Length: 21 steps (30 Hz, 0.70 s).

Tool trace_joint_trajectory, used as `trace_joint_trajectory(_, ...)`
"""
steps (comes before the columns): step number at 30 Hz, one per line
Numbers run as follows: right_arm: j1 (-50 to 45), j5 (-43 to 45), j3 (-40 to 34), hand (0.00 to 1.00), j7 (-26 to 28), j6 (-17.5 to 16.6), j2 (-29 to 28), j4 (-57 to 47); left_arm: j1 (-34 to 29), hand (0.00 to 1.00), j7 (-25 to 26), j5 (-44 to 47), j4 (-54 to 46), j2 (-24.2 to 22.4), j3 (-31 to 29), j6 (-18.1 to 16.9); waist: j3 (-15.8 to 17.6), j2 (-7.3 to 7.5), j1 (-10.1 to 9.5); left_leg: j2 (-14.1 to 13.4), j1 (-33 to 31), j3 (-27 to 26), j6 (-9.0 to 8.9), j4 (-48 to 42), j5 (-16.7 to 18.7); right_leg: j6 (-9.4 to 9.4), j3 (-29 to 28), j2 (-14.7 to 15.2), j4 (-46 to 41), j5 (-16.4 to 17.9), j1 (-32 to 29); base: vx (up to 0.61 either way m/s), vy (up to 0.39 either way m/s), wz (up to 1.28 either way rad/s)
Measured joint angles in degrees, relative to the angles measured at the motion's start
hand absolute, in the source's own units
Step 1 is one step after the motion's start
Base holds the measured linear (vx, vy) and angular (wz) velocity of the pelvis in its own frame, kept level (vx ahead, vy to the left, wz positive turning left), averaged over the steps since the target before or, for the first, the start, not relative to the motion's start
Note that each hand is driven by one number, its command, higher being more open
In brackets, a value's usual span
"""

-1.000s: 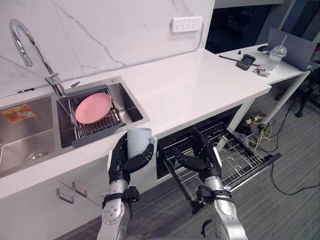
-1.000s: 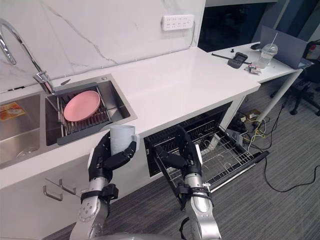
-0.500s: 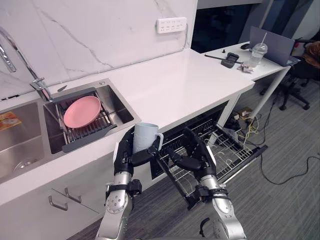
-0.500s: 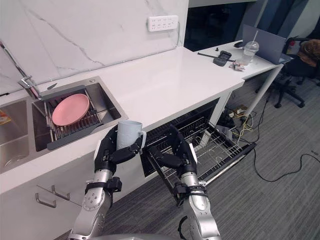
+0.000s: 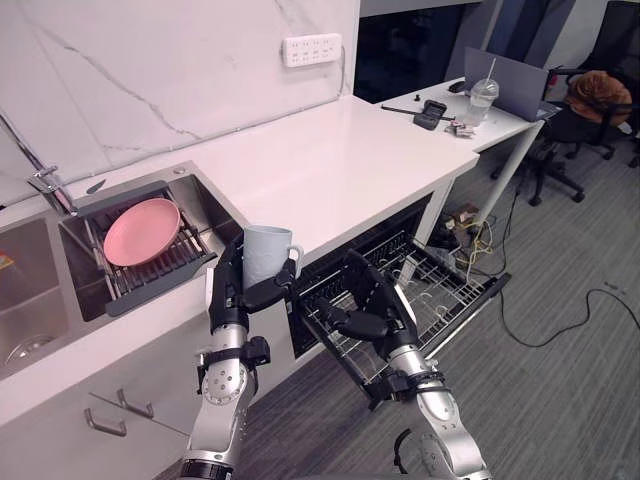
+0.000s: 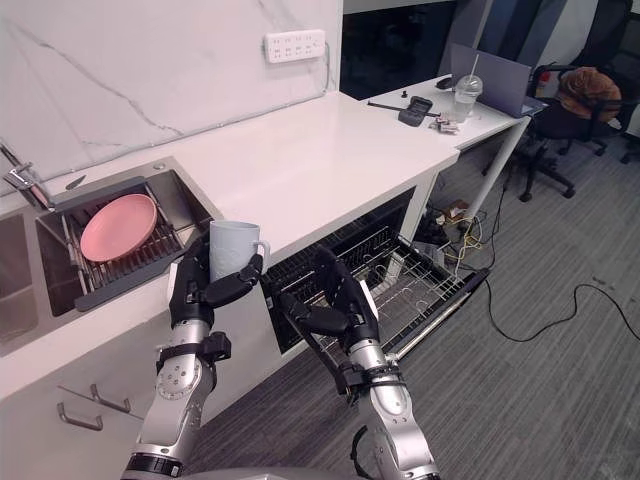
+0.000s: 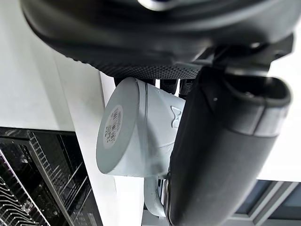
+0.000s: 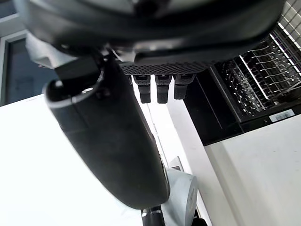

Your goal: Walk over to the sink, pick up the cup, carry it to the dishwasher, place the cup inside the dishwasher, then close the dishwasher door

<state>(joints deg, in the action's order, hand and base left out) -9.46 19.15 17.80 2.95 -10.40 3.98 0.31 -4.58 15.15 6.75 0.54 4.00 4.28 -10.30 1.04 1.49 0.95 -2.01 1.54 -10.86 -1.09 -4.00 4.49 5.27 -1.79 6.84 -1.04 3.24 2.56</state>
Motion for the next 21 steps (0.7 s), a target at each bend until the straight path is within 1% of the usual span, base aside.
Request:
trace_joint_trajectory(3, 0.00, 0.15, 0.49, 0.90, 0.29, 0.00, 0.49, -1.31, 0.02, 0.30, -0.07, -0.01, 0.01, -0.08, 0.11, 0.00, -0.23, 0.00, 0.10, -0.04, 0.00, -0.08, 0.00, 0.13, 0.00, 0.01, -0.76, -0.13, 0.06, -0.28, -0.42, -0.02, -0.003, -0.12)
trace_joint_trajectory(12, 0.00, 5.44, 0.57, 0.90, 0.97, -0.01, 0.53, -3.06, 0.03, 0.30, -0.21, 0.00, 0.65, -0.21, 0.82, 0.00, -1.02, -0.03, 0.08, -0.01, -0.01, -0.13, 0.24, 0.48, -0.18, 0.04, -1.04, -0.14, 0.07, -0.45, -0.68, 0.00, 0.000, -0.01)
trace_joint_trajectory(15, 0.04, 8.09, 0.69, 0.90, 1.17, -0.02, 0.45, -3.21, -0.02, 0.30, -0.69, 0.01, 2.56, -0.44, 2.27, 0.00, -2.34, -0.06, 0.06, 0.03, -0.02, -0.13, 0.27, 0.80, -0.22, 0.04, -1.01, -0.13, 0.23, -0.45, -0.73, 0.00, 0.000, 0.00)
trace_joint_trajectory(21, 0.27, 11.42, 1.34, 0.90, 1.17, -0.07, 0.36, -3.24, -0.07, 0.30, -2.52, 0.03, 2.59, -0.80, 5.86, 0.01, -2.44, -0.05, 0.07, 0.18, 0.02, 0.43, 0.42, 1.95, -1.14, 0.03, -0.38, -0.11, 0.29, -0.45, -0.85, -0.01, -0.013, 0.06)
